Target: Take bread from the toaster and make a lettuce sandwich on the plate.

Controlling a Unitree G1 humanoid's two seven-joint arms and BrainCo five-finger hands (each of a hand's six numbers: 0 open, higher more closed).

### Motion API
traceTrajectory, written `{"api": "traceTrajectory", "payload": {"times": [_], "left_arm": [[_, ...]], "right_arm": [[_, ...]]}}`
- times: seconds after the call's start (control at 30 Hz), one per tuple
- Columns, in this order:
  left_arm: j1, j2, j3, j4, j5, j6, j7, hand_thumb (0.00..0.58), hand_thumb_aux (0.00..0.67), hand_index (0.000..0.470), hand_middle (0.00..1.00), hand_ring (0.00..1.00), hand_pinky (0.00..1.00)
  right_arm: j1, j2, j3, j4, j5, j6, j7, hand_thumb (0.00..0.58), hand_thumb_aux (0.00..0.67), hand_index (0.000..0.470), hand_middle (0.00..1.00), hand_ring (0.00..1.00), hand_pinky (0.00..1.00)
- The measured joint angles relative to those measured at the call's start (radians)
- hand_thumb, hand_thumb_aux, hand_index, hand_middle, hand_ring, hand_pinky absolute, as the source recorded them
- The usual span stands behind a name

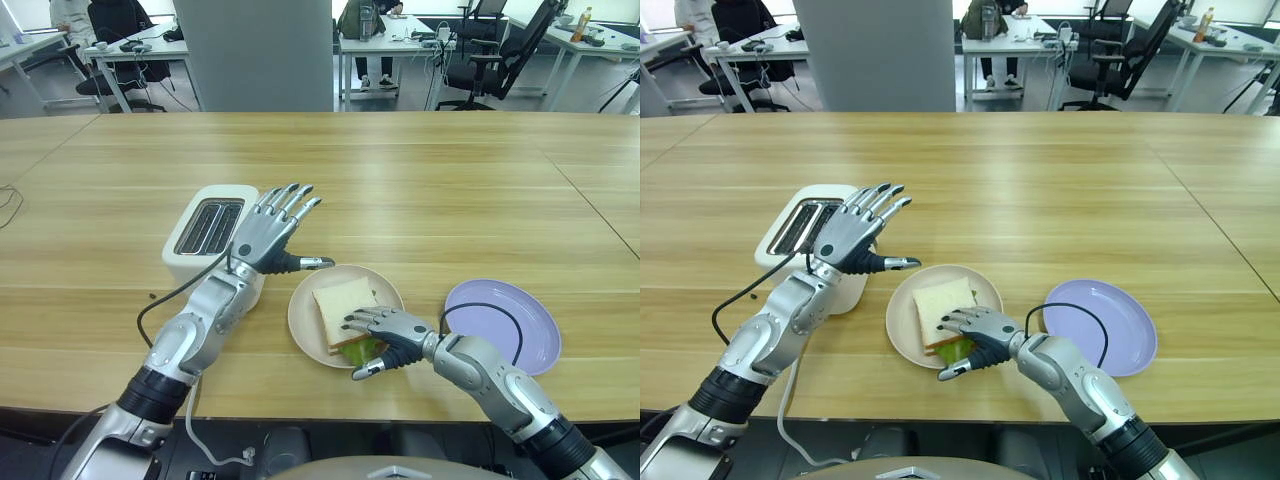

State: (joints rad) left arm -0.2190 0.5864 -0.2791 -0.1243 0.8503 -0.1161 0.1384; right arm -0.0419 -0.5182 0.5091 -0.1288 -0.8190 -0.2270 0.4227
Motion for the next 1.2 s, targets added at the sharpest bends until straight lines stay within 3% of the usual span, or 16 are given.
{"api": "traceTrajectory", "payload": {"times": [0.23, 0.27, 0.3, 0.33, 0.37, 0.4, 0.43, 0.47, 0.6, 0.8, 1.03, 1.2], "left_arm": [[0.090, -0.016, 0.109, -0.099, -0.212, -0.045, -0.096, 0.000, 0.000, 0.000, 0.00, 0.00, 0.00], [0.119, -0.018, 0.127, -0.128, -0.289, -0.053, -0.140, 0.014, 0.008, 0.005, 0.00, 0.00, 0.00], [0.147, -0.018, 0.138, -0.152, -0.349, -0.059, -0.179, 0.075, 0.045, 0.031, 0.00, 0.00, 0.00], [0.168, -0.017, 0.143, -0.169, -0.395, -0.068, -0.210, 0.083, 0.050, 0.034, 0.07, 0.07, 0.07], [0.194, -0.017, 0.152, -0.185, -0.447, -0.081, -0.243, 0.179, 0.113, 0.078, 0.57, 0.57, 0.57], [0.212, -0.015, 0.162, -0.197, -0.478, -0.090, -0.260, 0.452, 0.355, 0.244, 1.00, 1.00, 1.00], [0.233, -0.012, 0.179, -0.210, -0.516, -0.101, -0.283, 0.452, 0.355, 0.244, 1.00, 1.00, 1.00], [0.249, -0.006, 0.192, -0.221, -0.552, -0.107, -0.306, 0.580, 0.670, 0.460, 1.00, 1.00, 1.00], [0.344, 0.058, 0.211, -0.290, -0.676, -0.182, -0.427, 0.580, 0.670, 0.460, 1.00, 1.00, 1.00], [0.508, 0.201, 0.139, -0.326, -0.700, -0.254, -0.639, 0.580, 0.670, 0.460, 1.00, 1.00, 1.00], [0.549, 0.279, 0.030, -0.241, -0.441, -0.273, -0.731, 0.580, 0.670, 0.460, 1.00, 1.00, 1.00], [0.470, 0.225, -0.007, -0.118, -0.256, -0.271, -0.662, 0.580, 0.670, 0.460, 1.00, 1.00, 1.00]], "right_arm": [[0.030, 0.027, -0.032, 0.002, 0.076, -0.026, -0.055, 0.000, 0.000, 0.000, 0.00, 0.00, 0.00], [0.049, 0.047, -0.049, -0.001, 0.115, -0.031, -0.074, 0.307, 0.210, 0.144, 0.00, 0.00, 0.00], [0.064, 0.063, -0.065, -0.009, 0.153, -0.036, -0.088, 0.569, 0.578, 0.397, 0.00, 0.00, 0.00], [0.076, 0.075, -0.083, -0.019, 0.188, -0.042, -0.099, 0.580, 0.670, 0.460, 0.29, 0.29, 0.29], [0.082, 0.082, -0.104, -0.037, 0.229, -0.048, -0.107, 0.580, 0.670, 0.460, 0.69, 0.69, 0.69], [0.087, 0.086, -0.122, -0.054, 0.255, -0.051, -0.112, 0.580, 0.670, 0.460, 1.00, 1.00, 1.00], [0.089, 0.086, -0.150, -0.080, 0.292, -0.054, -0.116, 0.580, 0.670, 0.460, 1.00, 1.00, 1.00], [0.091, 0.086, -0.175, -0.104, 0.330, -0.056, -0.116, 0.580, 0.670, 0.460, 1.00, 1.00, 1.00], [0.153, 0.061, -0.238, -0.226, 0.487, -0.058, -0.073, 0.580, 0.670, 0.460, 1.00, 1.00, 1.00], [0.316, -0.119, -0.196, -0.312, 0.595, -0.084, 0.110, 0.580, 0.670, 0.460, 1.00, 1.00, 1.00], [0.376, -0.181, -0.098, -0.260, 0.433, -0.137, 0.155, 0.580, 0.670, 0.460, 1.00, 1.00, 1.00], [0.301, -0.135, -0.040, -0.116, 0.218, -0.148, 0.075, 0.580, 0.670, 0.460, 1.00, 1.00, 1.00]]}}
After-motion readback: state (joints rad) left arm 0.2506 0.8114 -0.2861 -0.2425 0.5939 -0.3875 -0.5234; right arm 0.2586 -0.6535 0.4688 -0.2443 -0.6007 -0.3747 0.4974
